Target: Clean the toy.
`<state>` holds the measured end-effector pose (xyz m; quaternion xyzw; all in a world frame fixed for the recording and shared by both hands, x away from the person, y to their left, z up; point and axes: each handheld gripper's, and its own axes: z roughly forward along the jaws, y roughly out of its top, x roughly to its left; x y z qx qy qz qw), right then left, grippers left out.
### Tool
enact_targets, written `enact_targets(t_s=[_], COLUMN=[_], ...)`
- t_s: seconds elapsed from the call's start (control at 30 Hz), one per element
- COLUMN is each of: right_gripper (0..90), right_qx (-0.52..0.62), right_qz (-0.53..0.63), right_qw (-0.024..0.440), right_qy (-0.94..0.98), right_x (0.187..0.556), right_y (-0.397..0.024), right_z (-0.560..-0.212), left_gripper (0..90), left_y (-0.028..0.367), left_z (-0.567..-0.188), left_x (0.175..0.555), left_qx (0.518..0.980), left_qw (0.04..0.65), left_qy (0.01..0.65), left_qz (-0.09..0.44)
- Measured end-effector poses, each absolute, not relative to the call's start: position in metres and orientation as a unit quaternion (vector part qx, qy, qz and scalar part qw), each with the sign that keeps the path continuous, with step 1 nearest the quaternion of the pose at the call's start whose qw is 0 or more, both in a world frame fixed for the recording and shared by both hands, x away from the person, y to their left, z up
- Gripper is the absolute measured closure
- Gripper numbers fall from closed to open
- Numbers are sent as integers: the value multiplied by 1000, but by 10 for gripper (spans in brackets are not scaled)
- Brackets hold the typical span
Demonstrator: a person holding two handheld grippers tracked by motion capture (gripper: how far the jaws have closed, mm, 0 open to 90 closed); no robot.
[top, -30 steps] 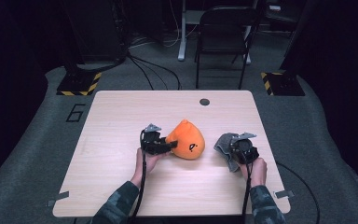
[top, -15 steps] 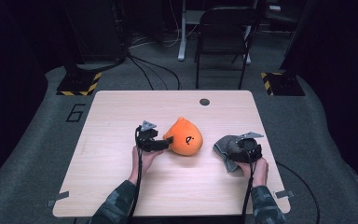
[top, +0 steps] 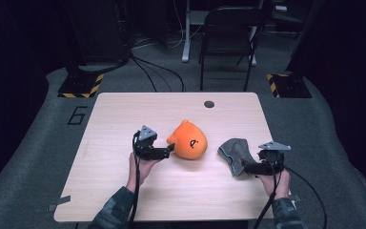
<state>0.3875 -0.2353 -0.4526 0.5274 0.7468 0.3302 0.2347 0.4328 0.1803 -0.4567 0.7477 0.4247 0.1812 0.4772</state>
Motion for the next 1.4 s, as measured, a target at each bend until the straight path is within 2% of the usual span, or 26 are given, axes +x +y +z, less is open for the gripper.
enact_targets(t_s=[0.17,0.3,0.4,0.77,1.1,1.4], right_gripper=[9,0,0,0,0,0], right_qx=[526,534,533,527,532,516], right_qz=[333,323,306,288,301,322], right_qw=[233,217,221,222,203,215], right_qy=[747,750,757,768,765,764], right_x=[373,369,367,359,353,352], right_y=[-247,-253,-257,-261,-272,-276], right_z=[-460,-480,-492,-515,-526,-530], left_gripper=[68,42,28,3,2,1], left_y=[194,215,233,285,297,298], left_z=[-464,-475,-486,-512,-528,-530], left_x=[416,406,400,391,396,401], left_qx=[754,748,757,754,764,776], left_qw=[465,466,439,388,360,335], left_qy=[424,435,441,491,499,494], left_qz=[188,184,198,200,194,205])
